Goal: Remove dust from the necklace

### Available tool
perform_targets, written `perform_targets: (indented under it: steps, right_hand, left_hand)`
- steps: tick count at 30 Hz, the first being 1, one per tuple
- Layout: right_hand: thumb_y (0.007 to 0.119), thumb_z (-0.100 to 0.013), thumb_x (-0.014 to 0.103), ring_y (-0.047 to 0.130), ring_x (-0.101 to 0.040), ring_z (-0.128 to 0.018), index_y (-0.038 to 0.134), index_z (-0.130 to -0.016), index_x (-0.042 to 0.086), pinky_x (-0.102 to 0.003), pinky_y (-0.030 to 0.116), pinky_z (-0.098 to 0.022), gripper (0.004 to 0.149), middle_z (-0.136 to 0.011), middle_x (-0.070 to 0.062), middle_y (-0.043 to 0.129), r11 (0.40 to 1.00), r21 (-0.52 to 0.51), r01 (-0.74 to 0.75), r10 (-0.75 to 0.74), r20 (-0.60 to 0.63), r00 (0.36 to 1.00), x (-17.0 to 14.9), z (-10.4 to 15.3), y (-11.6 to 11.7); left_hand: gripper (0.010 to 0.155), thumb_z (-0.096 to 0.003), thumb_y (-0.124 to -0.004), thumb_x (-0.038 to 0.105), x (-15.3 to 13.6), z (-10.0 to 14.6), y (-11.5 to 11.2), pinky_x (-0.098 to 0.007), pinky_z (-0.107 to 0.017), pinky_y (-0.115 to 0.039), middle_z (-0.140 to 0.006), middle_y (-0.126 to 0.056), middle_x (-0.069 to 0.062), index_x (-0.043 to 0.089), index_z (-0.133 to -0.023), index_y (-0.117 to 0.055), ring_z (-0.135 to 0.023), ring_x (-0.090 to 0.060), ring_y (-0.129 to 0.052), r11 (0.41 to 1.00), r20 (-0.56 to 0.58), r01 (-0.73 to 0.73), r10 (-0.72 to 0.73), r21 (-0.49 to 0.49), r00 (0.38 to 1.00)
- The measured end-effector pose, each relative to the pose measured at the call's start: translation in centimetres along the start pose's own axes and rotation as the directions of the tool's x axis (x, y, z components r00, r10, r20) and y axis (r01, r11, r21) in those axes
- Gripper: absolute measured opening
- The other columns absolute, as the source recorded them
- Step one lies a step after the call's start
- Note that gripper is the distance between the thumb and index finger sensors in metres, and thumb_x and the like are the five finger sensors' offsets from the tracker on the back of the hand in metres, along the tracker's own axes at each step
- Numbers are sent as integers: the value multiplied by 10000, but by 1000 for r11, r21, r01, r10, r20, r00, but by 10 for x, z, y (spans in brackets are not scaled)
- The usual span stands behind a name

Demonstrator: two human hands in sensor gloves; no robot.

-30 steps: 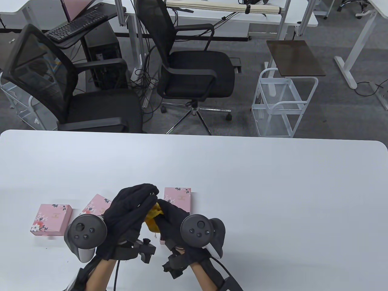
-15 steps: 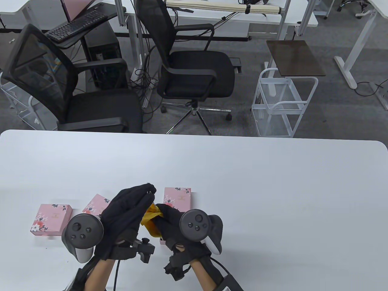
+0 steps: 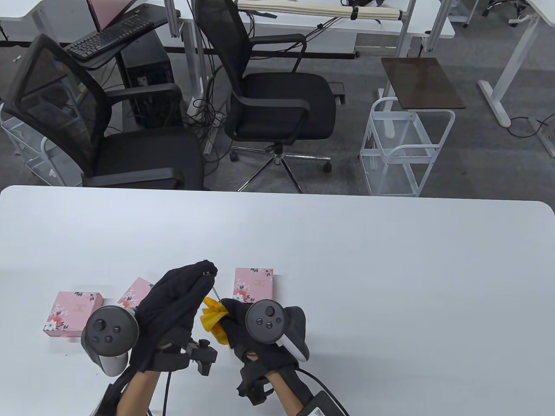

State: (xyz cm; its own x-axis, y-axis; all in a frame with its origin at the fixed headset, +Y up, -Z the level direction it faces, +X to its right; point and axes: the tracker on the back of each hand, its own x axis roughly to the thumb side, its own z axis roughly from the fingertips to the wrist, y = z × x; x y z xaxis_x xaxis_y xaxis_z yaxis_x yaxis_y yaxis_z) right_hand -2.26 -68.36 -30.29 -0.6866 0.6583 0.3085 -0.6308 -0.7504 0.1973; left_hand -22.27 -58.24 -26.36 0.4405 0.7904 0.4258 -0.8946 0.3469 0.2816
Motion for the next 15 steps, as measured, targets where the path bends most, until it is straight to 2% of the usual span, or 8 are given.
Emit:
perform_targets:
  steps: [2,6,11,15]
  right_hand:
    - [709,-665,334,949,-370,-576,729,-992,98,-529,780,-525,404,-782,-164,914,1000,8,20,-19,-7,1000,0,0,4]
    - [711,-661,299,933,-400,-653,698,-1022,110,-542,765,-552,407,-867,-191,877,998,35,-52,52,4,999,1,-1,11]
    - [703,-666,349,962,-359,-555,736,-987,90,-516,793,-507,414,-767,-166,926,999,44,-14,15,-17,1000,-1,-1,15]
    - [726,-660,309,938,-389,-631,700,-1019,104,-532,773,-541,414,-851,-185,885,996,63,-56,57,-4,998,0,-2,16]
  left_hand:
    - [365,-538,-877,469,-1,0,2,-408,-545,-841,-847,-1010,20,313,-866,-917,-761,-200,-946,1000,-1,-8,8,6,1000]
    - [363,-538,-878,466,-1,-1,7,-408,-542,-842,-844,-1012,19,311,-864,-919,-758,-198,-948,999,3,-28,28,24,1000]
    - [364,-537,-880,465,-2,-1,10,-407,-542,-842,-845,-1011,16,312,-865,-918,-760,-198,-946,999,1,-41,41,34,999]
    - [363,-537,-882,462,-2,-1,12,-407,-543,-842,-846,-1011,18,311,-865,-919,-761,-198,-945,999,4,-24,24,39,1000]
